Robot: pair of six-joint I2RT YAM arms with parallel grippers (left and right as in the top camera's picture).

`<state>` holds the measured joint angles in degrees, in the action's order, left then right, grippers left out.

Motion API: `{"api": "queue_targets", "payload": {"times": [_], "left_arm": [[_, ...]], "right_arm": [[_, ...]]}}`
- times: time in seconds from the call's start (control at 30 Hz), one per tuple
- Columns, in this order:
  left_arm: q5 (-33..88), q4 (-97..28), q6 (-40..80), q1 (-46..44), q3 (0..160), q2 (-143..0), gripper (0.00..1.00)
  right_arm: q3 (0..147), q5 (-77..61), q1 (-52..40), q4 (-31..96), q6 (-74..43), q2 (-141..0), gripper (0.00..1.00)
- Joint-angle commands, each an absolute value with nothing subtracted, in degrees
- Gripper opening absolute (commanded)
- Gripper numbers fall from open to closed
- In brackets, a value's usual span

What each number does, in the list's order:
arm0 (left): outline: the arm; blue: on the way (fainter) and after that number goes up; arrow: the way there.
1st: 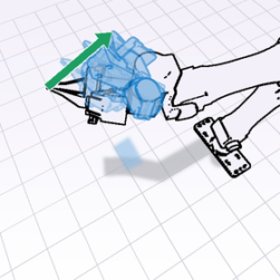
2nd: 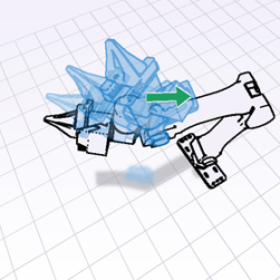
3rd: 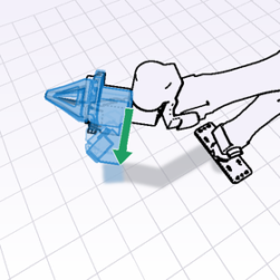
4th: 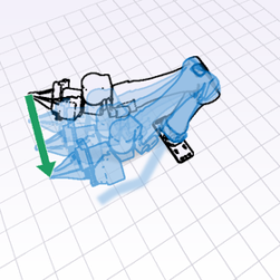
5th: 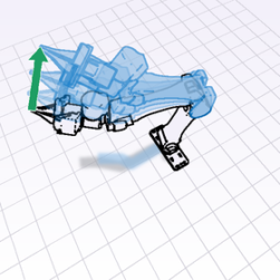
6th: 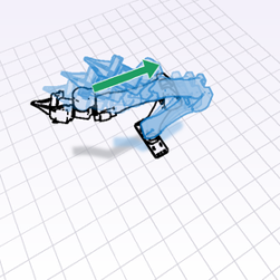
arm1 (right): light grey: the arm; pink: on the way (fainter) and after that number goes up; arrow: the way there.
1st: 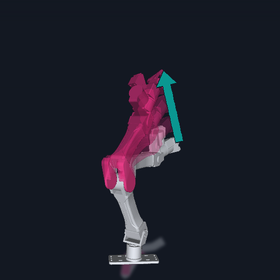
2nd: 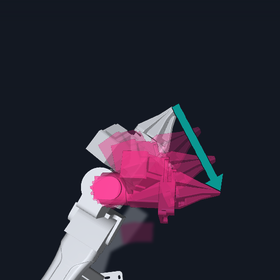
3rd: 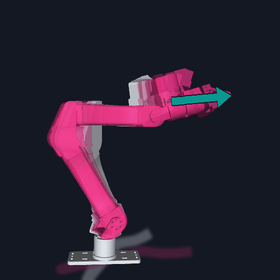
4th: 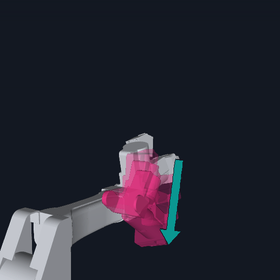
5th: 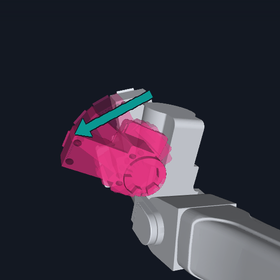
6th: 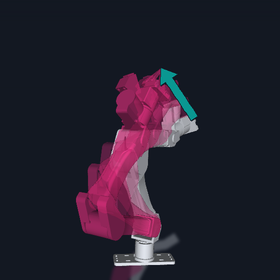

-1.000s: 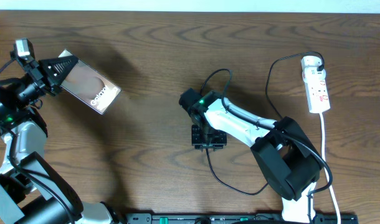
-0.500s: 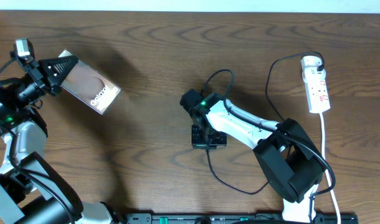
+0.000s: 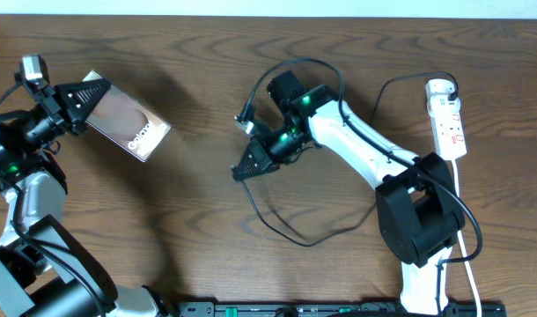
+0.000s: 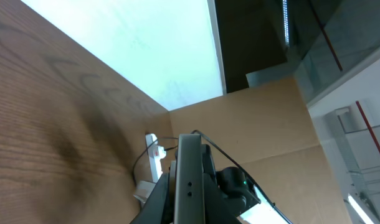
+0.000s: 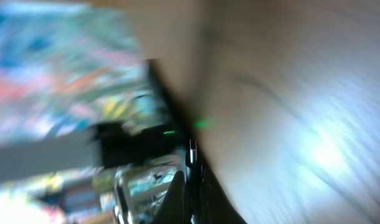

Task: Plug charger to phone and switch on socket
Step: 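Lift the plug with the right gripper toward the phone's bottom edge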

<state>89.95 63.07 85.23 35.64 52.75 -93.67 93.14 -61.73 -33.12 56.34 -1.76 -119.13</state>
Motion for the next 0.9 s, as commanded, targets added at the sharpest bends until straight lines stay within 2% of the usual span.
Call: {"api": "queue_targets", "payload": {"times": [0.0, 0.57, 0.87], "left_arm": [[90.0, 63.5, 84.9, 34.5, 53.8, -93.2, 0.07], [90.0, 63.5, 84.2, 29.7, 53.8, -93.2, 0.07], [90.1, 63.5, 84.2, 21.5, 53.8, -93.2, 0.07]], "right_arm": [[93.8, -79.8, -32.9, 57.9, 18.4, -118.7, 0.01], [93.8, -80.1, -35.0, 58.5, 24.1, -118.7, 0.01], [93.8, -79.0, -35.6, 58.2, 27.3, -118.7, 0.01]]}}
